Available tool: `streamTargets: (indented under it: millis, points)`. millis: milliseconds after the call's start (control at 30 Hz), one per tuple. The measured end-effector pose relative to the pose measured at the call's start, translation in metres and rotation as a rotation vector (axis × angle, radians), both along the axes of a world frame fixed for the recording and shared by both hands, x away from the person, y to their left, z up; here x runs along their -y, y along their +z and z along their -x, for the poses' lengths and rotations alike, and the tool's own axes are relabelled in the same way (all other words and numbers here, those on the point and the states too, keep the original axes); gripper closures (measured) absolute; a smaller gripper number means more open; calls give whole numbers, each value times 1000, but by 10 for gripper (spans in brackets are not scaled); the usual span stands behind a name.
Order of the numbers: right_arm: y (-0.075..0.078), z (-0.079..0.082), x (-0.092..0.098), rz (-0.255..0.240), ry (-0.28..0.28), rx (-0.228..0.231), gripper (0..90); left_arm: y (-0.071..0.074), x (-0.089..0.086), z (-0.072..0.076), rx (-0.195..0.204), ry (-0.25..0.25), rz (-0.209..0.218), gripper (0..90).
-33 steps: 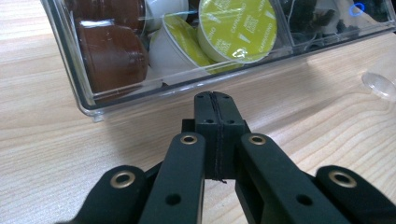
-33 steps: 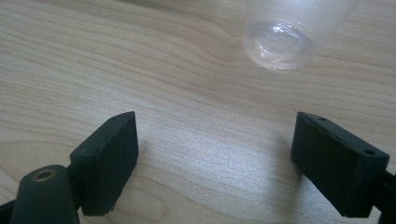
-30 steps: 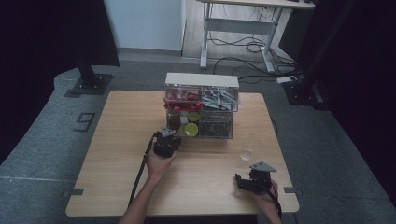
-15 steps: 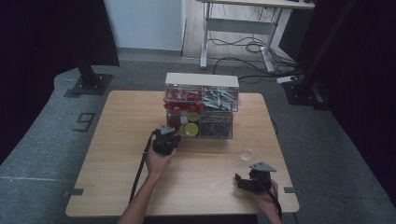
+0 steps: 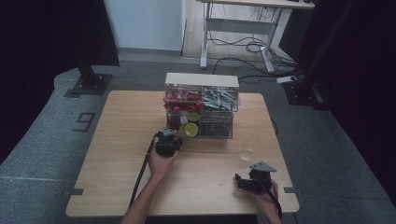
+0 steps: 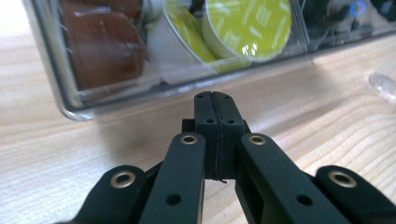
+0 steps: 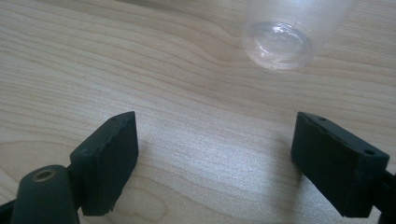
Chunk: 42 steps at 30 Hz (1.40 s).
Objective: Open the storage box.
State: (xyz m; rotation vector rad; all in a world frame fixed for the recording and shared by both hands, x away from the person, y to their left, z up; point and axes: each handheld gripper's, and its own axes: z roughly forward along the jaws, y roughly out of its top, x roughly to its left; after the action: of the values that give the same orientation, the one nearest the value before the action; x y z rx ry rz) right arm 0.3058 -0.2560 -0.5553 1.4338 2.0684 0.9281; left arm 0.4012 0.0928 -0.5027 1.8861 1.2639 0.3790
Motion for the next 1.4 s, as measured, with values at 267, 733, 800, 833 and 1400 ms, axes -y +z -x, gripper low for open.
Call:
streamTargets:
  millis: [267, 733, 800, 833, 1400]
  points:
    - [0, 0, 0, 0, 0, 0, 149, 6, -2, 3, 10, -3, -23, 900]
    - [0, 0, 0, 0, 0, 0, 149, 10, -4, 6, 25, -12, -11, 900]
    - [0, 0, 0, 0, 0, 0, 149, 12, -4, 7, 29, -13, -8, 900]
    - [0, 0, 0, 0, 0, 0, 149, 12, -4, 7, 29, -13, -8, 900]
    - [0, 0, 0, -1, -2, 0, 149, 37, -10, 7, 73, -3, 25, 900]
